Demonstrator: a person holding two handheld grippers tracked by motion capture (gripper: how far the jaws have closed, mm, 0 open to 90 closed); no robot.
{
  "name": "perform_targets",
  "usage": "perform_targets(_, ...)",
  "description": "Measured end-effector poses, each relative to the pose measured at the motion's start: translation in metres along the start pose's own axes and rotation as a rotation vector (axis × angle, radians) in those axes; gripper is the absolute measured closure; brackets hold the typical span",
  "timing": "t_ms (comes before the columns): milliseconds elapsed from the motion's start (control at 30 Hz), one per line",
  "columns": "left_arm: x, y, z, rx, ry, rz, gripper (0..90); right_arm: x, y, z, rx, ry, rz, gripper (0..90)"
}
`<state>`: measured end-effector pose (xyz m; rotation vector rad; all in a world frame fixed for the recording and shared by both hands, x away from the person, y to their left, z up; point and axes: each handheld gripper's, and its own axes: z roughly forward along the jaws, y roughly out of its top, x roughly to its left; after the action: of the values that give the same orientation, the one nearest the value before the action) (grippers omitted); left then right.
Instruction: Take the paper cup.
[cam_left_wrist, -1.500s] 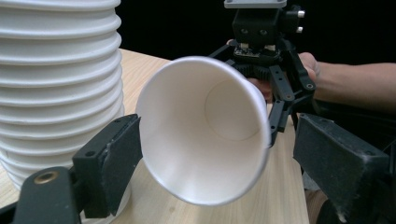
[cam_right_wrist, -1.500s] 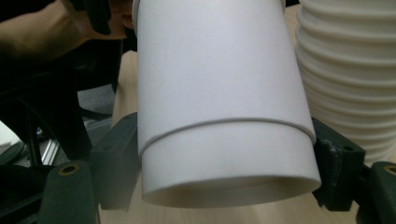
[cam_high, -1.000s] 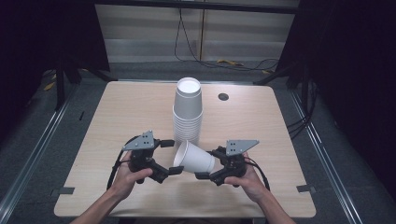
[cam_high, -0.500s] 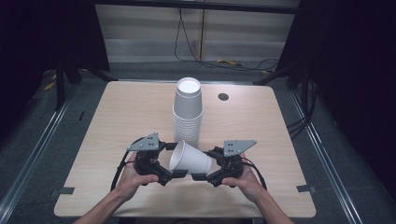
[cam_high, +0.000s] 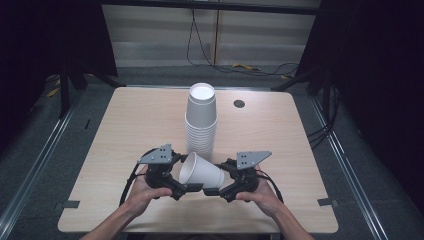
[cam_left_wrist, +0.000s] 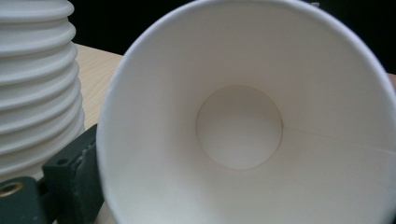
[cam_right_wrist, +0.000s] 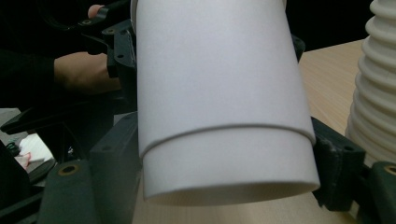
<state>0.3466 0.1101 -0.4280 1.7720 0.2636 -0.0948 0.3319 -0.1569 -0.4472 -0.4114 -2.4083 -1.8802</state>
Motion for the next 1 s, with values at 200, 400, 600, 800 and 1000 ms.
perform_targets(200,0.000,0.003,-0.003,0.022,0.002,0.022,7.4,0.001,0.000,0.003,0.018,-0.002,-0.007,22.8)
perform_targets(400,-0.001,0.003,-0.004,0.031,0.015,0.035,7.8,0.002,0.000,0.005,0.053,-0.019,-0.005,22.6)
perform_targets(600,0.001,0.005,-0.013,0.047,0.047,0.034,8.1,-0.001,-0.001,0.006,0.079,-0.029,0.013,19.1)
perform_targets(800,0.003,0.007,-0.017,0.068,0.069,0.023,8.2,-0.004,-0.002,0.008,0.123,-0.073,0.026,14.0)
perform_targets(1000,0.003,0.015,-0.028,0.076,0.097,0.033,8.1,-0.003,0.002,-0.002,0.177,-0.170,0.002,14.1)
